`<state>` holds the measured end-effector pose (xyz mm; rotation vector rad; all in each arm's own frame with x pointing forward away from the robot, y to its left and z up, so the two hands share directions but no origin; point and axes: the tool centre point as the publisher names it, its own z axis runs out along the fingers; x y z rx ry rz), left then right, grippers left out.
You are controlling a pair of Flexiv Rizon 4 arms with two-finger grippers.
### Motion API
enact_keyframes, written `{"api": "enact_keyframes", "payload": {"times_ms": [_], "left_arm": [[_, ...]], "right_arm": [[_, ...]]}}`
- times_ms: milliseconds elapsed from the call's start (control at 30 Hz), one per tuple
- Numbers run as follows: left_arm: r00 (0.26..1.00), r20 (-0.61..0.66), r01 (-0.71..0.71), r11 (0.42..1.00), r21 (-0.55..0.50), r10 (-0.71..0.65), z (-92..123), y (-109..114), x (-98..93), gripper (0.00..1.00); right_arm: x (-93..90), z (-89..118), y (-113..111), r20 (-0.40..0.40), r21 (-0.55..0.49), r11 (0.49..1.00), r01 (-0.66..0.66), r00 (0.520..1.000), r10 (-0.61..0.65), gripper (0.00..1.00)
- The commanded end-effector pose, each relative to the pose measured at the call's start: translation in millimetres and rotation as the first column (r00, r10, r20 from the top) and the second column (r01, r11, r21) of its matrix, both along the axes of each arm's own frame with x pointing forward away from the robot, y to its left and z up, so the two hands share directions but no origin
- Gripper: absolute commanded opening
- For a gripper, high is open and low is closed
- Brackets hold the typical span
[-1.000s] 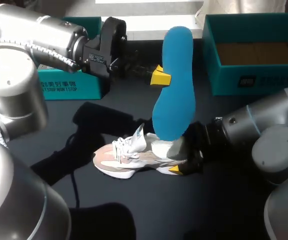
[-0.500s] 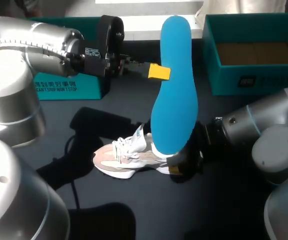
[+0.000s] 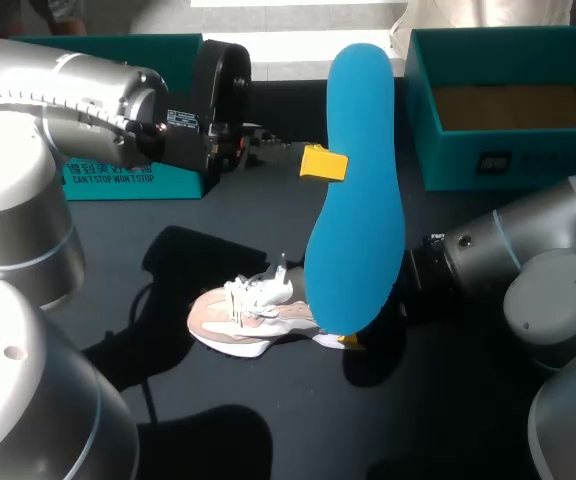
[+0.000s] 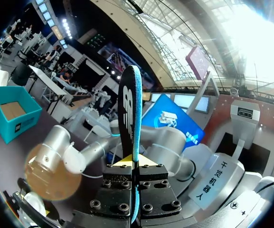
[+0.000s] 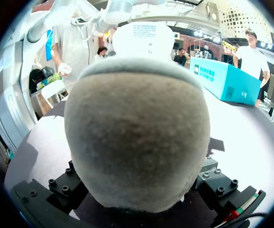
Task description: Take the shoe out of the shoebox, open the shoe tongue, remove and reinsert the insole, then place the shoe into the shoebox
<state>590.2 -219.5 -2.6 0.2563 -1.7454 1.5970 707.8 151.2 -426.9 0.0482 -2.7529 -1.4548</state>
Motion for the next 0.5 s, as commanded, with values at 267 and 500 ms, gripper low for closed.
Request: {"api": "enact_keyframes", "payload": {"times_ms": [267, 500], "left_arm": [[1.0, 0.008, -0.018, 1.0, 0.014, 0.018, -2.0, 5.8, -9.7, 0.0], [1.0, 0.008, -0.018, 1.0, 0.014, 0.018, -2.0, 5.8, -9.7, 0.0]], "right_arm": [[-1.3, -3.8, 0.0, -0.001, -0.006, 1.0, 0.001, 1.0, -0.001, 0.0], [-1.3, -3.8, 0.0, -0.001, -0.006, 1.0, 0.001, 1.0, -0.001, 0.0]]}}
